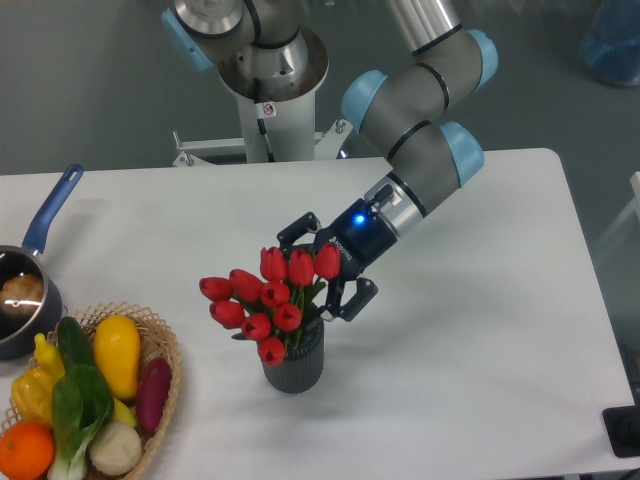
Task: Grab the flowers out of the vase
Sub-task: 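Position the gripper fingers around the tulip stems at the vase mouth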
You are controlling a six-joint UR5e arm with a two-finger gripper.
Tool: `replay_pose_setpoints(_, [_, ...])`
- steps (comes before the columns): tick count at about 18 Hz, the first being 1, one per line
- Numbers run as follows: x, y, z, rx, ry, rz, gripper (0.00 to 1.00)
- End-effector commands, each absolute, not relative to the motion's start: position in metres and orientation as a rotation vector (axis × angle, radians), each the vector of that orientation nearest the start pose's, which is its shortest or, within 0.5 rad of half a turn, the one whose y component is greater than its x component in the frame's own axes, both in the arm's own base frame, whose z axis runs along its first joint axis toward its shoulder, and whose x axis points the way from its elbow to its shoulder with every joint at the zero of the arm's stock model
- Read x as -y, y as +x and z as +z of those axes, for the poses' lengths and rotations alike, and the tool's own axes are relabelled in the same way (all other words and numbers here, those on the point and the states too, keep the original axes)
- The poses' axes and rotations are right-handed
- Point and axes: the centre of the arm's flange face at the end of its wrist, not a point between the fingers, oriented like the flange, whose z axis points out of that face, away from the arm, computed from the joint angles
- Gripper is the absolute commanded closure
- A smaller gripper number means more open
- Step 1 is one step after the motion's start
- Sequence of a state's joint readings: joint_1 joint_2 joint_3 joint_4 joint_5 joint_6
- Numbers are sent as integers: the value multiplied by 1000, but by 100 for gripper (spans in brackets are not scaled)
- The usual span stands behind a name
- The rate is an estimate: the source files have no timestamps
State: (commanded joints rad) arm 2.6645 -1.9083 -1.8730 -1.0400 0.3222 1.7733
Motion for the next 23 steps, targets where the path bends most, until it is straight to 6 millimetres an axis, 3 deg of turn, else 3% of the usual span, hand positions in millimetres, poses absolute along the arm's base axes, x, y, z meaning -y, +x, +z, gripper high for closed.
replay_pose_setpoints(8, [-460, -383, 282, -553, -1792, -307, 0])
replay_pose_setpoints(23, [-455, -397, 278, -531, -1799, -298, 0])
